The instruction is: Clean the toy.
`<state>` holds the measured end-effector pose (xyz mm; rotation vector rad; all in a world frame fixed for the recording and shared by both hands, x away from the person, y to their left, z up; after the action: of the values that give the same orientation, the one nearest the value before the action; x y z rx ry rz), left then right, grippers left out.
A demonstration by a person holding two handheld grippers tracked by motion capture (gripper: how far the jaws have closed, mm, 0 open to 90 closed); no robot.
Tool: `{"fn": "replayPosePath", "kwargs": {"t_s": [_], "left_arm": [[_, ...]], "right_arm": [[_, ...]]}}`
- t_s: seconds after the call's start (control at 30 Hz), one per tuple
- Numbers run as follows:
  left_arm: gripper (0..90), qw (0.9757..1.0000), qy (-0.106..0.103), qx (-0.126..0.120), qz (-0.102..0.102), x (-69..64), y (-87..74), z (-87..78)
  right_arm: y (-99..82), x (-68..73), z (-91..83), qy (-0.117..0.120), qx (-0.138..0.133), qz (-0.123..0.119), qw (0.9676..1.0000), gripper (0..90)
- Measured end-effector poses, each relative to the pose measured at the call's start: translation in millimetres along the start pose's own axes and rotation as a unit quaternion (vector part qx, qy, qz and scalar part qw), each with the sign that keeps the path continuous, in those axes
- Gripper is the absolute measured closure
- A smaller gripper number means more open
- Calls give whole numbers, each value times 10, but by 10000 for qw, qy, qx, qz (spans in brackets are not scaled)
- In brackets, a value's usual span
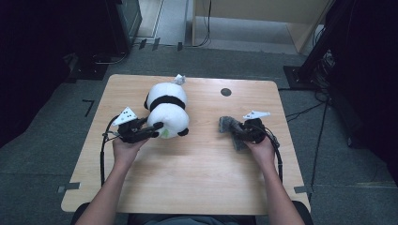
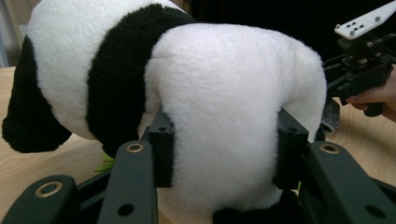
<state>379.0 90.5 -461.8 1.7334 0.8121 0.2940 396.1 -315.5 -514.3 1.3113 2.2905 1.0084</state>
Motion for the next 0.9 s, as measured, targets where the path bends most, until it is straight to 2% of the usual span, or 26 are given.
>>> {"fn": "replayPosePath", "kwargs": {"t_s": [0.1, 0.17, 0.27, 0.4, 0.5, 0.6, 0.73, 0.83, 0.9], "left_arm": [[537, 10000, 3, 20, -1, -8, -6, 14], [536, 10000, -14, 20, 4, -15, -7, 24], [536, 10000, -11, -10, -3, -32, 1, 27], [536, 10000, -47, -60, 31, -57, 13, 34], [537, 9999, -27, -80, -81, -45, 17, 45], [537, 10000, 42, -51, -49, -66, 8, 53], [537, 9998, 123, 82, 141, -111, 68, 106], [537, 9995, 94, 94, 276, -190, 125, 168], [536, 9996, 14, 89, 266, -248, 138, 205]], "right_arm": [[-14, -17, 23, 16, 70, 100, 9999, 716], [-18, -14, 36, 93, 145, 251, 9995, 741], [18, 2, -11, 93, 91, 412, 9991, 752], [141, 71, -139, 267, -281, 487, 9981, 756], [266, 175, -206, 613, -605, 607, 9944, 758], [411, 328, -219, 669, -610, 378, 9952, 757], [635, 537, -330, 809, -828, 198, 9931, 757], [796, 687, -406, 923, -931, -16, 9914, 755], [883, 785, -428, 1002, -976, -110, 9901, 755]]}}
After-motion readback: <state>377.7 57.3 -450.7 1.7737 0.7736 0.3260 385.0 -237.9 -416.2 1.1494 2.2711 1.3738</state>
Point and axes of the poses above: each handheld gripper's, and its own axes: z roughly forward along the jaws, y roughly out of its top, x roughly to its left, the point moved 3 cm from there along z, roughly forward along the jaws
